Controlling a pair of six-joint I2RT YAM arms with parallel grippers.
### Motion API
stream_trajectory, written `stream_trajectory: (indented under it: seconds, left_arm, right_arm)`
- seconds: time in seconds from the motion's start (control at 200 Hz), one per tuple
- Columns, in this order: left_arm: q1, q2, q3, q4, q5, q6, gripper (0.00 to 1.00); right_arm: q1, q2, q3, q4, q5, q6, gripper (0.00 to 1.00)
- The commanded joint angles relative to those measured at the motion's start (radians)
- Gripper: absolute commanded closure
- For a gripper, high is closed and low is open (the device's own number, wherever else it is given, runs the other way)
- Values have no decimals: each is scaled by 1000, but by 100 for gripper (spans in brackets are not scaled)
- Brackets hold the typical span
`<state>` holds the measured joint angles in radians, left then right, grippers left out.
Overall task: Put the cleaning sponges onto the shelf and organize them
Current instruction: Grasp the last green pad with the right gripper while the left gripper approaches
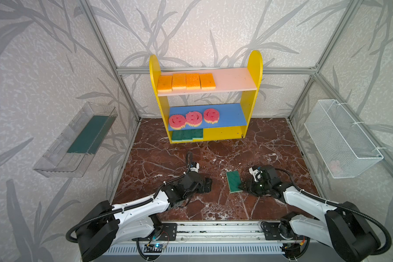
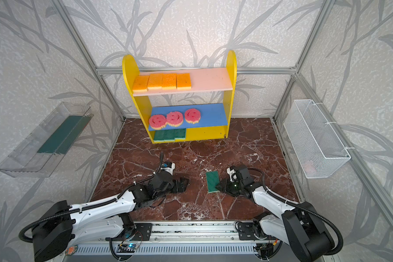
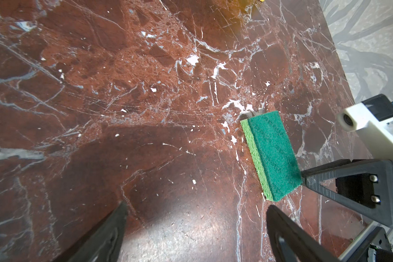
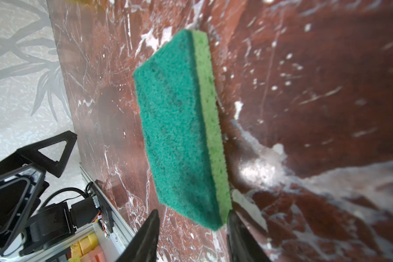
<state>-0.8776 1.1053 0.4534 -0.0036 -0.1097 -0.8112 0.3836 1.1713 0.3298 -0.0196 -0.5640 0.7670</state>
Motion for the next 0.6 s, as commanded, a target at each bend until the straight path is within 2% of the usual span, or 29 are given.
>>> stream_trajectory:
  seconds: [0.0,0.195,0.285,0.43,0.535,0.595]
  left_arm:
    - [12,1,-16,2,-4,-2,3]
    - [21,29,-21,28,13,-9,3]
    - [24,31,-20,30,15,-8,3]
    - [41,28,-15,25,25,-3,3]
    - [53,31,-9,16,32,7,3]
    - [59,33,-1,4,33,16,3]
  right_arm:
    - [-21,25,1,39,-52,3,53]
    - [-37,129,-12,139,-114,24,58]
    - [-38,181,-25,215,-140,52,70]
    - [-38,251,-56,384,-171,114,82]
    - [-38,319,-61,500,-192,146,100]
    - [-38,370,-61,589,-213,171,100]
